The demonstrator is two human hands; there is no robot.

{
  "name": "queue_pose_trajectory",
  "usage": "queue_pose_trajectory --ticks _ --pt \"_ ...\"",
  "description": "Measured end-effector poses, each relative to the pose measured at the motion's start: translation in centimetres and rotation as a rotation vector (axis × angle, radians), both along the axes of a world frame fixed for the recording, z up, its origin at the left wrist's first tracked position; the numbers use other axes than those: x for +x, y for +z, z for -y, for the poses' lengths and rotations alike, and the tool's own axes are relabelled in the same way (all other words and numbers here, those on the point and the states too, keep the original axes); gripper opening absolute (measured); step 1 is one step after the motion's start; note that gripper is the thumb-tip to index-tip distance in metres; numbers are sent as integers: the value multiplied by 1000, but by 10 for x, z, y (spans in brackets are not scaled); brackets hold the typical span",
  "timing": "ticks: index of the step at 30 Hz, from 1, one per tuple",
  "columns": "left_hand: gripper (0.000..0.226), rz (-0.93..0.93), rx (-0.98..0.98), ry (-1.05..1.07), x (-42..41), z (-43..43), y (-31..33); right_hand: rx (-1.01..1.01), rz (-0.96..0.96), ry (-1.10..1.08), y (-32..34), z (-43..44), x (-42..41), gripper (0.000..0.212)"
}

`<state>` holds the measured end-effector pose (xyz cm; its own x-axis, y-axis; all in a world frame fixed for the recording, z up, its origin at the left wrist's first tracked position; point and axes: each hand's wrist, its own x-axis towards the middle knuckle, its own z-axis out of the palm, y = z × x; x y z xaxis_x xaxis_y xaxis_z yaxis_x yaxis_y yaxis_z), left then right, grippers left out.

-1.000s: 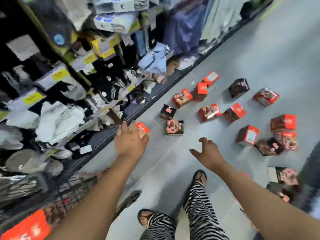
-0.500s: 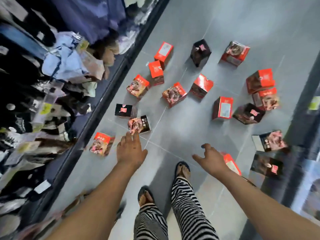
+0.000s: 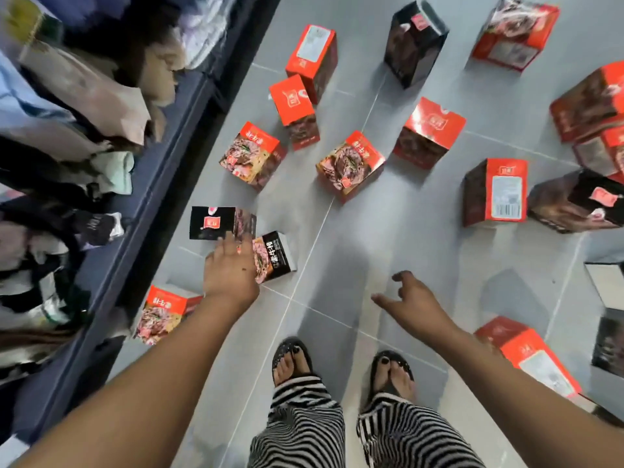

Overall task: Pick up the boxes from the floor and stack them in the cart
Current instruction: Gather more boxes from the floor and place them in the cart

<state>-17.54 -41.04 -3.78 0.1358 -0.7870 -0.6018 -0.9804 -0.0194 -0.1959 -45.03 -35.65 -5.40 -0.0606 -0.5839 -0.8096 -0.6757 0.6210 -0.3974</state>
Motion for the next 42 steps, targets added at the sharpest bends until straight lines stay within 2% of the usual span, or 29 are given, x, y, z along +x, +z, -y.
queue_pose_trajectory --ticks 4,7,11,15,16,18,20,22,24,26,28,31,35,37,39,40,42 --pt "89 7 -125 -25 39 37 -64 -88 42 -59 -65 39 23 61" --pt "99 96 -175 -133 63 59 -95 -147 108 -116 -104 67 41 57" --pt "97 207 -140 -258 93 77 -122 -289 126 -40 -146 103 66 56" --pt "102 171 -60 -246 115 90 -141 -479 94 23 -183 132 87 50" --pt "102 129 -71 -256 118 93 -143 -514 96 -29 -192 138 90 50" --pt "96 37 -131 -298 120 98 -145 -514 185 -279 -212 148 90 58" --pt "94 -14 -157 -290 120 99 -145 -433 297 -605 -230 160 86 76" --pt "101 -74 -163 -199 118 99 -145 -348 285 -822 -241 170 77 93" --pt "112 -130 -191 -136 116 97 -146 -350 257 -911 -247 179 66 99" --pt "113 -160 -206 -121 116 95 -149 -381 294 -924 -250 185 61 95" --pt "108 -171 -211 -109 116 93 -150 -394 366 -899 -251 189 63 85" --pt "105 -169 -231 -120 118 94 -156 -449 446 -906 -257 192 71 82" --pt "104 -167 -242 -151 119 100 -162 -413 481 -864 -258 187 91 35" --pt "104 -161 -245 -155 120 101 -163 -368 480 -773 -252 185 93 14" --pt "106 -152 -251 -160 121 102 -165 -385 408 -521 -237 182 90 18" --pt "107 -146 -256 -166 121 102 -165 -459 290 -320 -225 180 86 22" --pt "108 -129 -268 -182 121 102 -167 -761 -89 142 -204 178 73 25"
